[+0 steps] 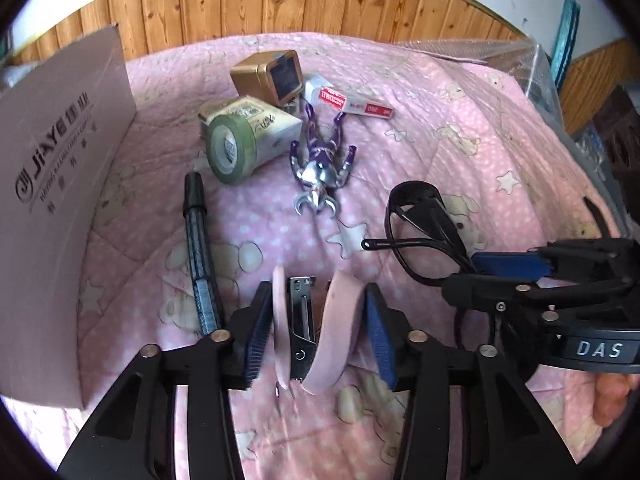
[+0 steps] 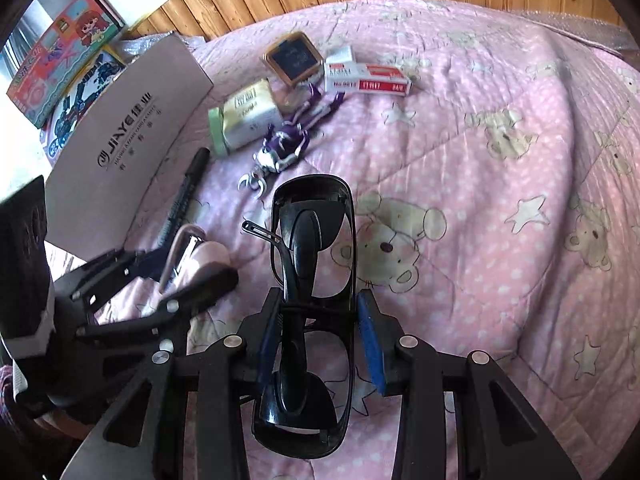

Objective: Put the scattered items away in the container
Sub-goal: 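Close the left tool on the pink stapler while the right tool holds black sunglasses, then carry the stapler and sunglasses up and over the white box with both tools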

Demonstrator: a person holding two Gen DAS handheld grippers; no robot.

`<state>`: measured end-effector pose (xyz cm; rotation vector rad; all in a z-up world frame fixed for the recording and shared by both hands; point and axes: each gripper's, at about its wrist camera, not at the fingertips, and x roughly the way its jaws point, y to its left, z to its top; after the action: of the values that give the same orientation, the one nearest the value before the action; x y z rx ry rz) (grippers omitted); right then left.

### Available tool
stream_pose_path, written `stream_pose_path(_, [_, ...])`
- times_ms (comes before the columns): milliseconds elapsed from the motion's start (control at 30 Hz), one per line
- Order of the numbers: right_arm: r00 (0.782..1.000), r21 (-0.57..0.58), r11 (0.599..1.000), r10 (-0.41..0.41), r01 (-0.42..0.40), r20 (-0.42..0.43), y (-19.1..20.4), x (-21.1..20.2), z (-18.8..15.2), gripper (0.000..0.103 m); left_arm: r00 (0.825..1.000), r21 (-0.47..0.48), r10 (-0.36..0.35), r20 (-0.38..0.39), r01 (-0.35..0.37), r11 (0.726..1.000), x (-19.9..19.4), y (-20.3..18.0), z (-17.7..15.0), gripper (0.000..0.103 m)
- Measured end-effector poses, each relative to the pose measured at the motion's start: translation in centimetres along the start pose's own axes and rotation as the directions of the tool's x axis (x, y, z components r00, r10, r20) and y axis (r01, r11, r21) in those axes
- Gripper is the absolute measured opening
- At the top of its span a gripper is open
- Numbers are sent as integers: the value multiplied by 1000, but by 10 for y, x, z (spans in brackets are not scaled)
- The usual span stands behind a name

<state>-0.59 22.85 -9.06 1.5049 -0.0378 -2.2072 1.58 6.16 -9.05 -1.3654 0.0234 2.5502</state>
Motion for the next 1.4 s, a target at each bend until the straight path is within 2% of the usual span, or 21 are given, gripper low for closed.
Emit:
stream_pose_path(133, [1000, 4, 1000, 15, -15, 20, 0, -5, 4, 38, 999, -47, -39, -4, 39, 998, -5, 7, 6, 41])
stream_pose_path(367, [994, -15, 998, 68, -67, 84, 18, -27, 18, 38, 998, -105, -49, 38, 53, 993, -29, 13, 28, 40])
stream_pose_path(633, [990, -25, 997, 70, -67, 120, 33, -36, 25, 38, 995, -194, -69, 73, 82, 978, -59, 38, 48, 40])
stream_pose_path(1067, [979, -79, 994, 86, -73, 184, 71, -59, 37, 38, 981, -207, -71, 183, 109, 972, -113, 48, 68, 40])
stream_pose_path(1400, [968, -104, 992, 90, -67, 233, 98, -80, 44, 38, 956, -224, -55, 287, 123, 967, -156, 65, 84, 40])
